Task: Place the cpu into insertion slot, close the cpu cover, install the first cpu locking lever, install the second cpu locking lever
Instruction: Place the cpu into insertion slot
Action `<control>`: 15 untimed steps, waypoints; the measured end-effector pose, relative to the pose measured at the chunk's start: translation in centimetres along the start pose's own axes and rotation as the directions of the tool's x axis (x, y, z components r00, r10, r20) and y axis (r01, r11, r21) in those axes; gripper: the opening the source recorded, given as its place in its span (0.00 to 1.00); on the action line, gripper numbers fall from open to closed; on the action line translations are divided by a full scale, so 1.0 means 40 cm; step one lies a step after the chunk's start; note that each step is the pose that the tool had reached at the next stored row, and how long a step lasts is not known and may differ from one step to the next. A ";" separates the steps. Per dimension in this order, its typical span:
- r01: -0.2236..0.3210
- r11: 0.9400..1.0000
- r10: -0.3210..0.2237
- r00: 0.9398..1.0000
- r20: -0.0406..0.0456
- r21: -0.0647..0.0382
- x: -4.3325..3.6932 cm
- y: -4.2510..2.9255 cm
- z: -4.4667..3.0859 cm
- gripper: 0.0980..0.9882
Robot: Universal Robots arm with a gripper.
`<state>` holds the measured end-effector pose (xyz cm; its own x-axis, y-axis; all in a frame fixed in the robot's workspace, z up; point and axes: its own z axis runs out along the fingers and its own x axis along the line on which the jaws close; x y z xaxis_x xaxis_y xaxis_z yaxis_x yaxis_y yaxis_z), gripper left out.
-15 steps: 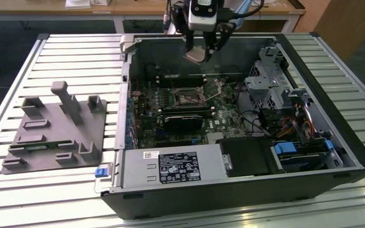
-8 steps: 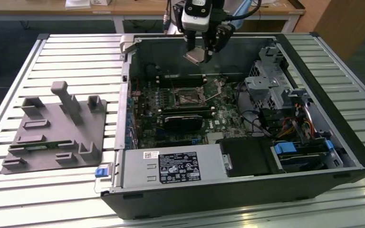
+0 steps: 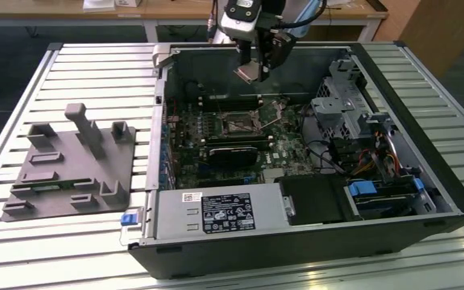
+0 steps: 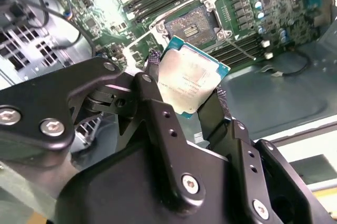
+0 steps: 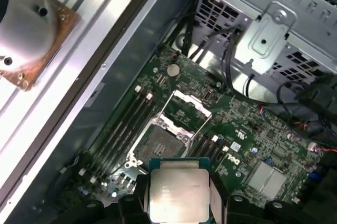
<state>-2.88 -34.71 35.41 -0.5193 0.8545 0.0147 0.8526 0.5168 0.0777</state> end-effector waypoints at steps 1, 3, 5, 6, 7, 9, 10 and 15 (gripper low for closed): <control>-0.018 1.000 0.018 1.000 0.001 0.000 0.000 0.000 0.001 0.50; -0.054 0.999 0.054 0.999 0.004 -0.001 0.000 0.000 0.002 0.50; -0.089 0.996 0.089 0.996 0.007 -0.002 0.000 0.000 0.003 0.50; -0.107 0.994 0.107 0.994 0.008 -0.002 0.000 0.000 0.003 0.50; -0.125 0.992 0.125 0.992 0.010 -0.003 0.000 0.000 0.004 0.50; -0.162 0.987 0.162 0.987 0.012 -0.003 0.000 0.000 0.005 0.50; -0.180 0.984 0.180 0.984 0.014 -0.004 0.000 0.000 0.006 0.50; -0.265 0.964 0.265 0.964 0.021 -0.006 0.000 -0.001 0.012 0.50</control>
<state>-2.87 -34.71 34.94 -0.2737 0.9617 0.0139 0.9592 0.2718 0.0774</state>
